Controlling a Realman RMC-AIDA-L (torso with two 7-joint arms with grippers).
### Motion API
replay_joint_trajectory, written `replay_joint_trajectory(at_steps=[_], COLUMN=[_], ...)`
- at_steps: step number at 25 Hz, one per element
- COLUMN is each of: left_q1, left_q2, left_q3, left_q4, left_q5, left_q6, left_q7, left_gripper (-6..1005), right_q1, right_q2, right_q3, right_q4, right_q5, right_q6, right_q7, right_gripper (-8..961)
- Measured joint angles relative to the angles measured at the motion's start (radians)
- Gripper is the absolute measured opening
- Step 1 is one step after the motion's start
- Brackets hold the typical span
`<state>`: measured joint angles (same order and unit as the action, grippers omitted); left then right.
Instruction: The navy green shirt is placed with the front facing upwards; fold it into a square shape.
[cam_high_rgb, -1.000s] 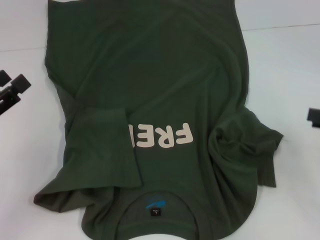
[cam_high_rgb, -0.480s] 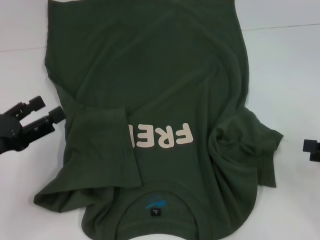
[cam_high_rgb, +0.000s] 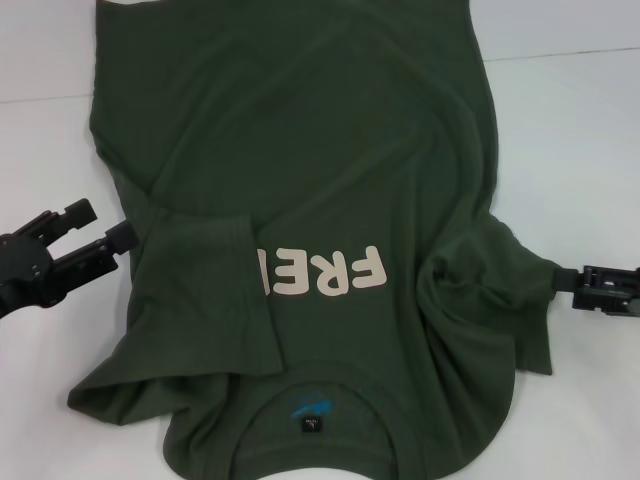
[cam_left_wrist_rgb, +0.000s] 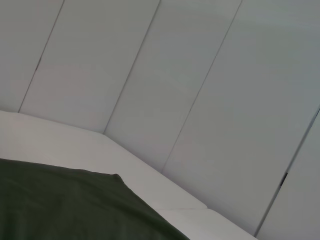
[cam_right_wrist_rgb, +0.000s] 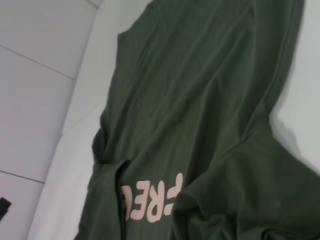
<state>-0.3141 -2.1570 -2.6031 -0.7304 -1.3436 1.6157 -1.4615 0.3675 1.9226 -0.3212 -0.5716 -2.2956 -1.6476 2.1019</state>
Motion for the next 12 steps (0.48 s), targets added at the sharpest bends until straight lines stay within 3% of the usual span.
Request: replay_joint_trajectory(at_steps=[12], left_q1=[0.004], left_q2=[0.003], left_q3=[0.007], left_q4=[0.011], left_q5=[0.0], left_q6=[-0.007], left_q7=[0.025], left_gripper=[904], right_q1=[0.039], right_q2=[0.024], right_q3=[-0.035], right_q4=[0.052], right_q5=[-0.003], right_q6=[0.097], right_q7=[-0.004], right_gripper=[924])
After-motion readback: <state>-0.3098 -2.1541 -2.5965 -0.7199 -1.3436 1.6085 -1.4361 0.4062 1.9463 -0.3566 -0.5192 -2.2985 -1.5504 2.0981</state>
